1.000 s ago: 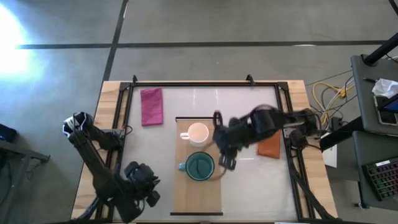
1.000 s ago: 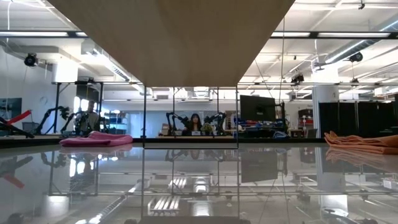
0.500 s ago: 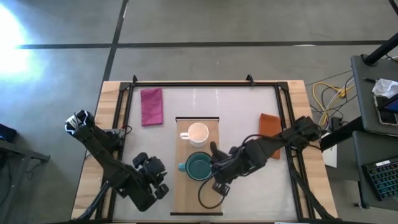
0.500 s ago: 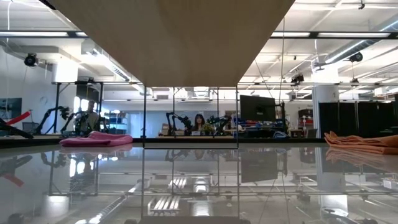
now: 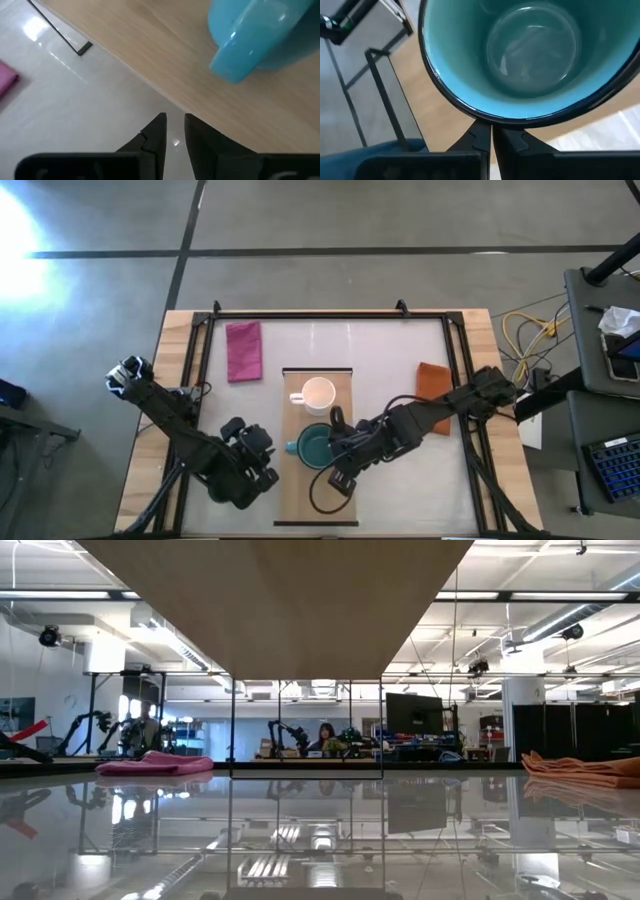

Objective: Stack small to large cups/mugs on shelf
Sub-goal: Put the right blue cup on the shelf

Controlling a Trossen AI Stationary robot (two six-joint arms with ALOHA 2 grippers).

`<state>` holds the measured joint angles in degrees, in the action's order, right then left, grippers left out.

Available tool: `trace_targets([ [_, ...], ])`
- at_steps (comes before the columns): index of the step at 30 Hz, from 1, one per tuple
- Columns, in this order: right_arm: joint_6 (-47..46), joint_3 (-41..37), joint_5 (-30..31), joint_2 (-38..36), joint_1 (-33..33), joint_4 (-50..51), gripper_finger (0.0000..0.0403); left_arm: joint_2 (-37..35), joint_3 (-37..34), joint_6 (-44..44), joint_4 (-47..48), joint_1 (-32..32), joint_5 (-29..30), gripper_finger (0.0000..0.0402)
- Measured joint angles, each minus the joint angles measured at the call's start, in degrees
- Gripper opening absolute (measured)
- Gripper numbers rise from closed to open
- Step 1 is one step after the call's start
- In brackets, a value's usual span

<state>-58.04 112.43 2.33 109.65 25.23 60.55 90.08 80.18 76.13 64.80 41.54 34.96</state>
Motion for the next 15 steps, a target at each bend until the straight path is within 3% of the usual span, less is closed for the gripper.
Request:
trace_targets([
  [9, 1.03, -0.71, 0.15, -0.08, -0.89, -2.08, 0.0009, 0.02, -0.83, -0.62, 0.13, -0.7, 0.07, 0.0054],
  [15, 2.62, -0.38, -4.06, -1.16, 0.39, 2.42, 0.0009, -0.3, -1.09, -0.45, 2.22, 1.69, -0.62, 0.0054],
])
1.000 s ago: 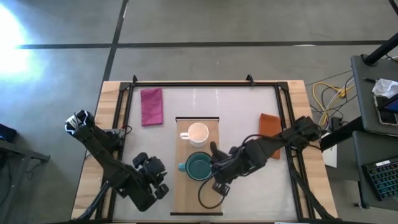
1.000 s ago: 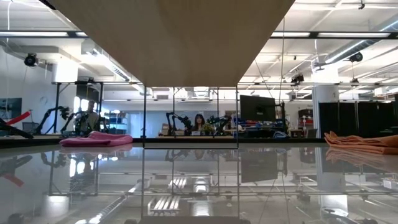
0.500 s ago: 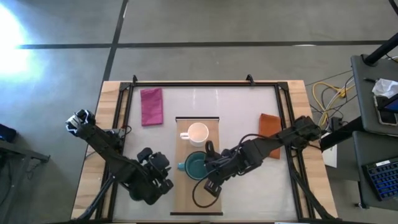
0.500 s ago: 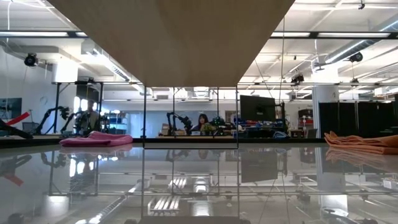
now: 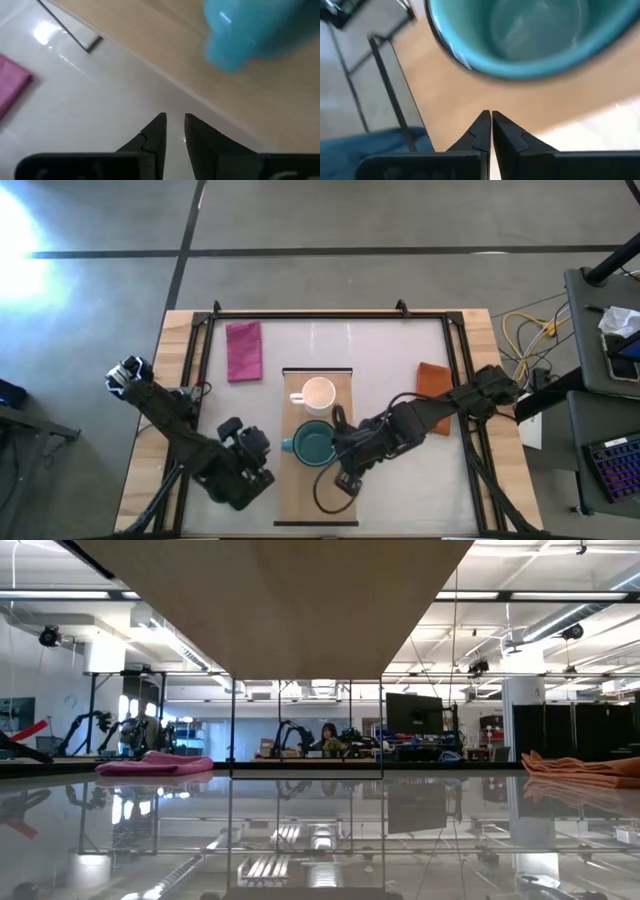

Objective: Stack small to large cups/mugs on shelf
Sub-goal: Put the right blue cup on the shelf, then put the blue cup on the shelf

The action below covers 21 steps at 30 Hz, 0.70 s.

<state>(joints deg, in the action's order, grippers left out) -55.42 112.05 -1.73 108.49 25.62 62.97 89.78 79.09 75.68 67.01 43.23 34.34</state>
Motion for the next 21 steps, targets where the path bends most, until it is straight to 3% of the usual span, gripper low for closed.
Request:
trace_targets([
  [3, -0.3, 0.24, 0.39, -0.73, 1.17, 6.6, 0.0017, -1.48, 0.58, 2.51, 1.93, 3.29, -2.08, 0.0054],
  [8, -2.89, 0.22, 3.01, -1.31, 2.53, 15.61, 0.0069, -3.74, 1.14, 12.11, 10.09, 6.33, -15.99, 0.0088],
  [14, -4.6, 0.2, 5.2, -1.31, 4.39, 16.59, 0.014, -5.27, 1.14, 12.51, 15.57, 8.85, -19.2, 0.0145],
  [21, -5.0, 0.19, 4.96, -1.31, 7.05, 17.37, 0.0181, -6.17, 1.06, 11.98, 10.87, 14.82, -19.96, 0.0167],
])
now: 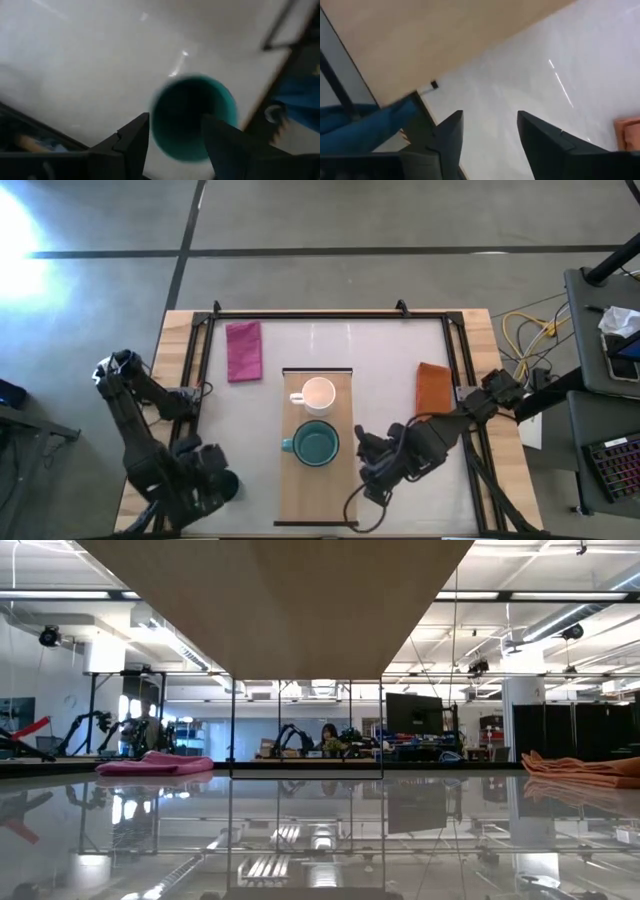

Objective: Stack small to large cups/mugs on shelf
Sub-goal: Put the blue cup on the shelf

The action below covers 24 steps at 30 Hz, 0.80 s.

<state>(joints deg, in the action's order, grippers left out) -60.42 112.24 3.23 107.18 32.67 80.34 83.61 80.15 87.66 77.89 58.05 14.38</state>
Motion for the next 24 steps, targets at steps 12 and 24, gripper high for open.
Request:
trace_targets([
  [12, -1.71, -3.39, 3.93, -0.76, 1.35, 1.8, 0.0192, 0.74, -6.1, 6.57, -1.93, 4.03, -0.07, 0.0167],
  [24, -6.08, -11.41, 4.42, -4.17, 1.96, -1.09, 0.0192, 0.71, -14.45, 7.58, -5.24, 3.82, -0.6, 0.0164],
])
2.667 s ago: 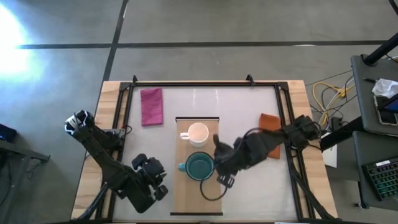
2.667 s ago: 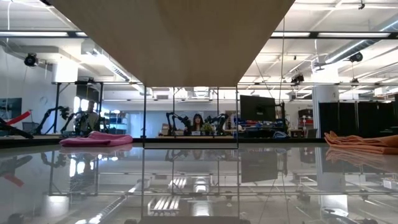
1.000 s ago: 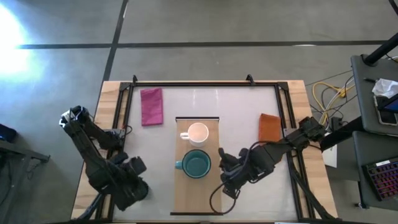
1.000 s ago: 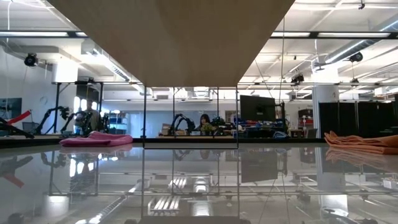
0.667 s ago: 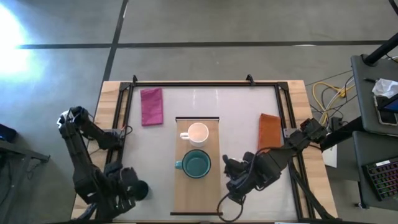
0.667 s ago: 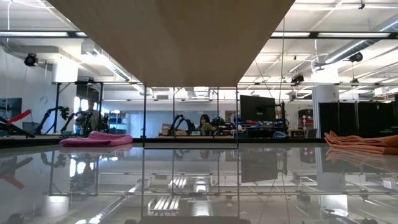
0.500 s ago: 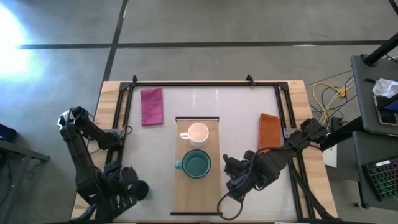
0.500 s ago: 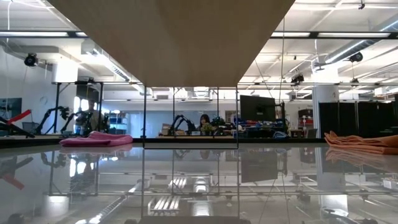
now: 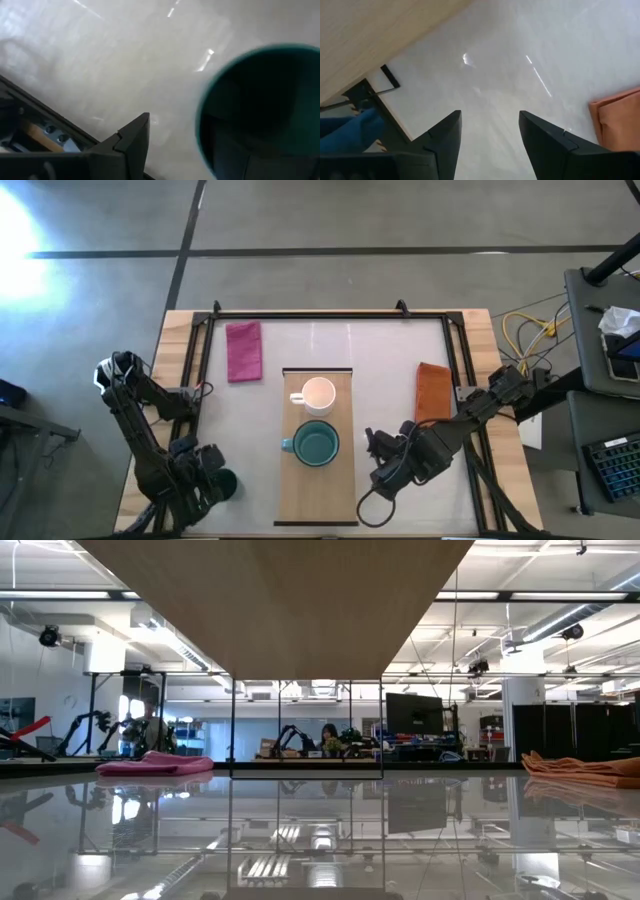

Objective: Stack small to large cups/mugs on shelf
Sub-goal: Put the blue cup on the shelf

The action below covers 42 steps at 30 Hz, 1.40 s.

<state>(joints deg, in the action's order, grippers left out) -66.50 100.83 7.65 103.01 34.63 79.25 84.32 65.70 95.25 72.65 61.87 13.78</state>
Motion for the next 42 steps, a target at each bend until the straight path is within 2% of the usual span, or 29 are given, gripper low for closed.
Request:
trace_targets([
  [4, -1.3, -2.06, 0.12, -1.76, -0.02, -1.32, 0.0191, -0.26, -2.43, 0.18, -4.63, 0.0, -0.08, 0.0131],
  [9, -2.93, -4.07, 1.06, -4.36, -0.04, -2.39, 0.0173, -0.67, -2.93, 0.15, -8.02, 0.0, -0.07, 0.0022],
  [10, -3.13, -4.39, 1.48, -4.83, -0.08, -2.46, 0.0168, -0.71, -2.67, 0.39, -8.07, -0.04, -0.09, 0.0012],
  [14, -3.11, -5.13, 2.69, -6.68, -0.83, -2.43, 0.0147, -1.41, -0.05, 1.43, -8.18, -1.54, -0.06, 0.0002],
  [17, -3.1, -5.28, 3.16, -7.87, -1.55, -2.41, 0.0132, -2.36, 4.65, 1.89, -7.24, -3.28, 2.15, 0.0001],
  [20, -3.08, -5.34, 3.11, -8.33, -1.95, -2.64, 0.0117, -2.54, 11.54, 0.28, -4.42, -4.99, 5.34, 0.0001],
  [26, -1.4, -5.39, 0.96, -8.31, -1.95, -2.81, 0.0088, 1.26, 27.73, -5.77, 6.22, -8.56, 5.89, 0.0001],
  [30, -1.12, -5.2, -0.52, -8.31, -1.91, -3.98, 0.0061, 4.72, 38.11, -11.31, 6.87, -10.75, 8.08, 0.0],
  [36, 0.86, -4.93, -0.77, -8.29, -1.53, -15.71, 0.0014, 12.38, 48.36, -20.63, 6.35, -15.71, 9.42, 0.0],
  [42, 1.99, -4.93, -0.71, -8.1, -0.47, -24.66, 0.0009, 18.7, 54.39, -29.0, 6.34, -20.41, 9.44, 0.0],
])
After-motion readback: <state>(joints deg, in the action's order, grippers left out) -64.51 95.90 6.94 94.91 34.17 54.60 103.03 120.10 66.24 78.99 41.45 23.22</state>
